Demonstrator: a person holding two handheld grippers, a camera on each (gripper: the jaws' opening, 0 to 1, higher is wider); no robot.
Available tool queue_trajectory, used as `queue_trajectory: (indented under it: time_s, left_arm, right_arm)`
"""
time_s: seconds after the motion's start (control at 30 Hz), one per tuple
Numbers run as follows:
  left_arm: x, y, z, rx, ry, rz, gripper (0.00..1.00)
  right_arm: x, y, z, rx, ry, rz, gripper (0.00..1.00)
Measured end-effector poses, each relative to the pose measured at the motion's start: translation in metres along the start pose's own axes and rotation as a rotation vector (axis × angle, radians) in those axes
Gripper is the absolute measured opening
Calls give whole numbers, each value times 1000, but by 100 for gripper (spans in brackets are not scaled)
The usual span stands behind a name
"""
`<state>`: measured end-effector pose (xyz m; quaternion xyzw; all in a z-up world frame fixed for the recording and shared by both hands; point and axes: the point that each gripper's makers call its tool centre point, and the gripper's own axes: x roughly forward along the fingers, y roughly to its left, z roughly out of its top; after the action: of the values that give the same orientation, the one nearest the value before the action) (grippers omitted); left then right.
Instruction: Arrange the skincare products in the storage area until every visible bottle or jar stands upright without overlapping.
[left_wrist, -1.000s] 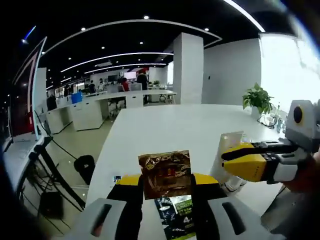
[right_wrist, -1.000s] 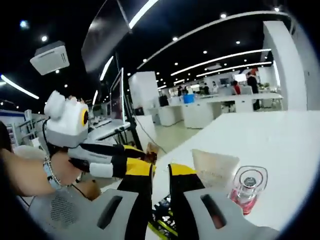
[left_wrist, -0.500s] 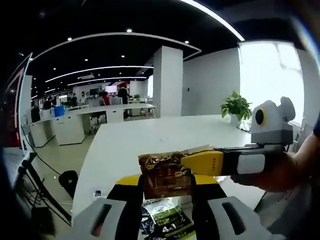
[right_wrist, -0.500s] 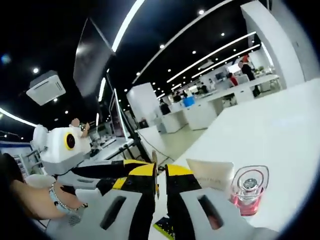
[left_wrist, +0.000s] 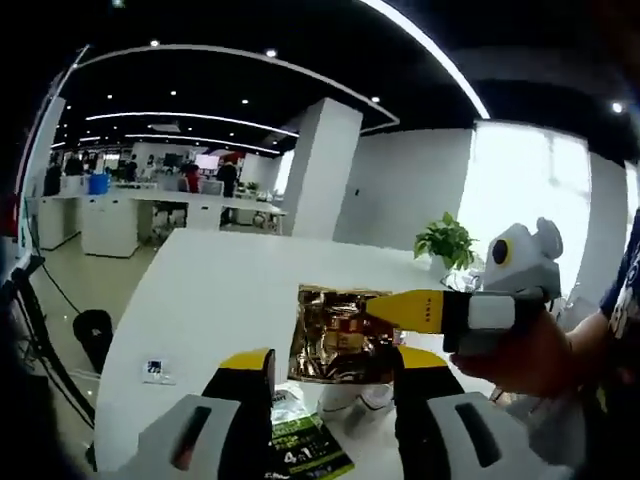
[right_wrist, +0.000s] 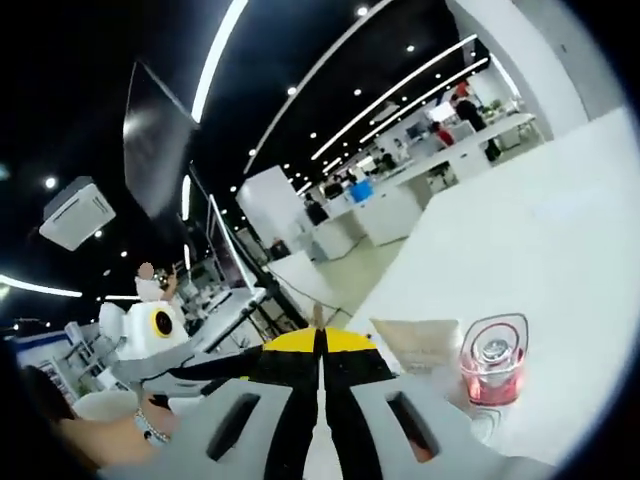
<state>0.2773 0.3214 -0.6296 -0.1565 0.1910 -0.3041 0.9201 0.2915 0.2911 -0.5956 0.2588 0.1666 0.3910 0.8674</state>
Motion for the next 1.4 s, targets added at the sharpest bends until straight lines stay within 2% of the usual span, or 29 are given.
queue_trajectory:
  time_s: [0.07,0.1,0.13,0.2,0.27,0.3,0.33,0.4,0.5,0.57,0.63,0.7,0.73,0.9,1.07,1.17,1.27,1.33,1.4]
  left_arm:
    - [0,-3,1,-33,-6,-32,53]
    - [-1,-5,3,-48,-16,-53,53]
    - [-1,-9,6,-82,-31,-88,53]
    - [-3,-14,11,-142,-58,-144,52]
    - [-7,-21,19,-213,-97,-220,52]
    - [-8,-23,21,-246,-110,-238,52]
    - [-9,-20,24,-284,-125,-241,52]
    - [-8,-12,24,-288,-132,-215,50]
    - [-6,-8,18,-294,-102,-198,35]
    - [-5,-12,8,-309,-33,-222,25]
    - [-2,-17,5,-307,-10,-239,21]
    - [-2,-15,3,-286,-7,-215,16]
    - [-3,-15,4,-288,-8,-222,11]
    - [-8,-19,11,-362,-20,-286,1]
    - [-15,-26,20,-411,-55,-361,1]
    - [-19,-29,24,-441,-67,-402,1]
    - [-21,-33,25,-462,-59,-428,1]
    - [-20,-33,24,-455,-54,-424,1]
    - [-17,-32,19,-429,-34,-399,1]
  right_arm:
    - [-3,6,2,22,-12,17,0]
    - [-5,9,2,5,-17,25,0]
    - [-6,9,7,-54,-47,28,0]
    - [-8,2,10,-130,-65,-2,0]
    - [-9,-1,9,-83,-56,24,0]
    - [-10,-1,7,-19,-45,41,0]
    - [-11,-3,7,3,-44,46,0]
    - [-13,-3,6,35,-28,60,0]
    - [-13,5,7,31,-21,99,0]
    - [-13,9,5,21,-12,113,0]
    - [-12,11,2,19,10,123,0]
    - [-12,10,2,17,7,119,0]
    - [-12,7,2,9,5,106,0]
    - [-11,-2,4,24,-5,84,1]
    - [-12,2,8,48,-36,116,5]
    - [-13,10,13,133,-43,192,5]
    - [-15,15,18,165,-56,244,5]
    - [-16,15,22,157,-70,250,4]
    - [-15,14,21,170,-50,254,1]
